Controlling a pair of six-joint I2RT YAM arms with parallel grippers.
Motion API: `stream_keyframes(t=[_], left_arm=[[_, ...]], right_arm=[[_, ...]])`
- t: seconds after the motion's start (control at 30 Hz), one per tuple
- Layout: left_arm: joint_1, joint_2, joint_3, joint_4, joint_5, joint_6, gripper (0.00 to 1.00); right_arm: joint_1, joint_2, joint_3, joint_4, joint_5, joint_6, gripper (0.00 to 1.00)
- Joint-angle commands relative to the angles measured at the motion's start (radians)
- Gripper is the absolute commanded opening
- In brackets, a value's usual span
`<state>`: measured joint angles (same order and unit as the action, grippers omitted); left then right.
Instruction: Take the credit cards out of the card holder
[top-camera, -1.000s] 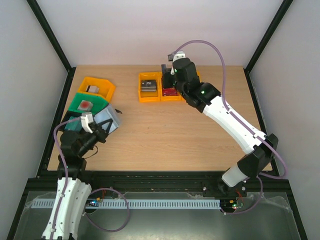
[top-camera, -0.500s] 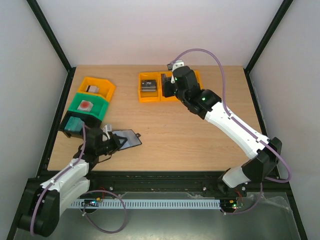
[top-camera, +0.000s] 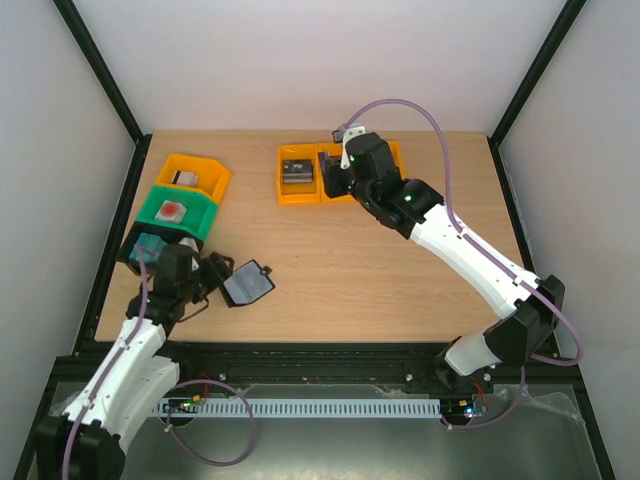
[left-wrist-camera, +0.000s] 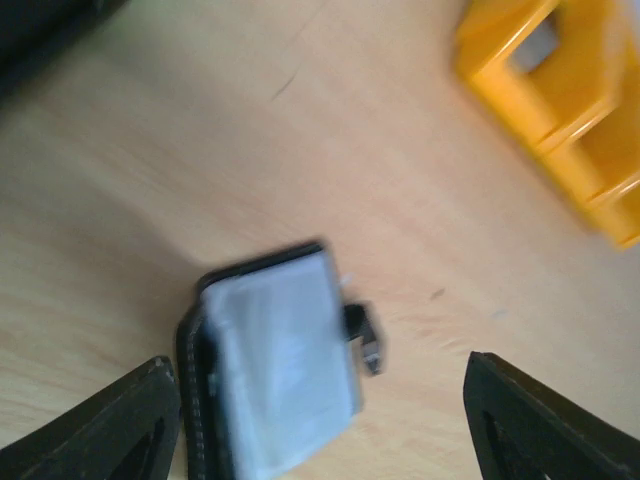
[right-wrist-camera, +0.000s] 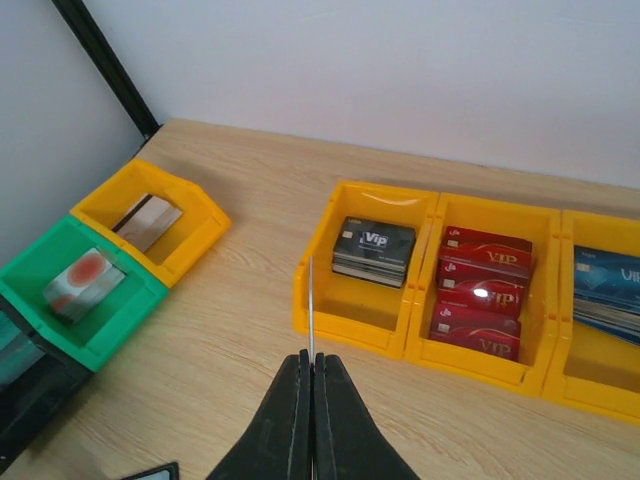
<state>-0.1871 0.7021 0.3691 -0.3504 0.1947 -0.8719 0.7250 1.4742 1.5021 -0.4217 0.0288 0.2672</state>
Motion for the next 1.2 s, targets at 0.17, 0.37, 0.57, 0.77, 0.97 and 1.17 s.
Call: stream_keyframes(t=[0.17,0.37,0.57,0.77,0.97,1.17], left_arm=[[0.050,-0.213,0.229,0.233,0.146,0.407,0.83],[-0.017,-0.398,0.153,0.466,0.185,1.167,0.79],[-0.163,-0.451,-0.072,0.792,0.128,1.977,0.89],[-0.257,-0.171,-0.094,1.266,0.064,2.365,0.92],[-0.288,-0.094,-0.059,1.253,0.080,2.461,0.83],[-0.288,-0.052,0.003,1.209,0.044,2.480,0.70]], right_arm=[[0.044,0.048,0.114,-0.018,-0.218,0.044,0.02],[0.069,0.009,0.084,0.177,-0.405,0.219,0.02],[0.106,-0.022,-0.035,0.418,-0.428,0.397,0.02],[0.127,-0.012,-0.078,0.507,-0.456,0.487,0.02],[0.142,0.007,-0.077,0.514,-0.483,0.495,0.02],[0.156,0.019,-0.058,0.481,-0.504,0.469,0.02]])
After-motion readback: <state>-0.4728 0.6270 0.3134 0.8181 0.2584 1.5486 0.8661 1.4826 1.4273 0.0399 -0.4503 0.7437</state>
